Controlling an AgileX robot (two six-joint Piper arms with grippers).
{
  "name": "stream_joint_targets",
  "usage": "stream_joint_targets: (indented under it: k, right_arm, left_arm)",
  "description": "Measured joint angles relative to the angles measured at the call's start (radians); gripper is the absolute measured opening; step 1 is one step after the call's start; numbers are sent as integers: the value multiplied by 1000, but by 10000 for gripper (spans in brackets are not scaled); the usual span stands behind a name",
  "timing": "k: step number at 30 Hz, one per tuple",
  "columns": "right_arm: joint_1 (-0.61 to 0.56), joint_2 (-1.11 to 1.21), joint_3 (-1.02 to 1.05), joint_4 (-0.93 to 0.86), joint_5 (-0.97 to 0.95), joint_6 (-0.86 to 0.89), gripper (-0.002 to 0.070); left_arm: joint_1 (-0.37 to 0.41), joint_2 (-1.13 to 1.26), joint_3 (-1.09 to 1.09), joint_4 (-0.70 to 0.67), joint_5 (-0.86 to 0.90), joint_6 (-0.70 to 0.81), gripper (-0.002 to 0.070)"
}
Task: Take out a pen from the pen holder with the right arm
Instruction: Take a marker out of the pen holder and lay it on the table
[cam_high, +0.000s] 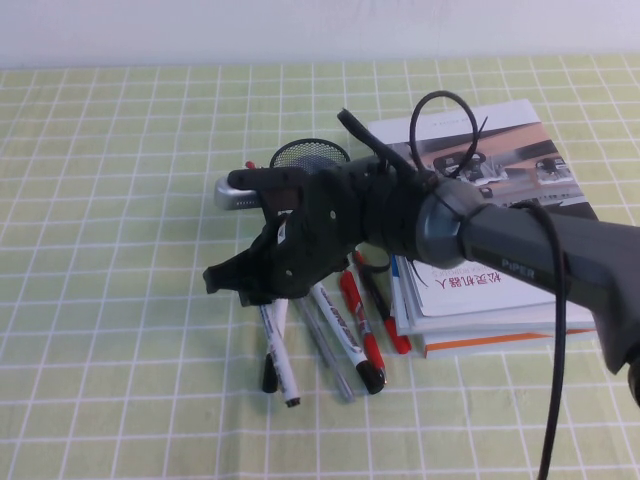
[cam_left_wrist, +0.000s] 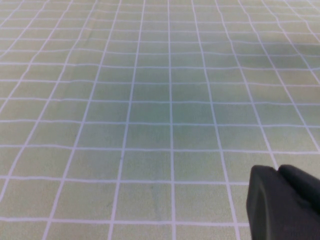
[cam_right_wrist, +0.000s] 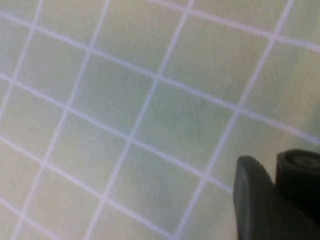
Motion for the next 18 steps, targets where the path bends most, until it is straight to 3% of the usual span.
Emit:
stream_joint_targets:
  k: [18]
  right_arm:
    - [-41, -89, -2, -115, 183, 8, 77]
  left_arm:
    - [0, 0, 0, 0, 0, 0, -5]
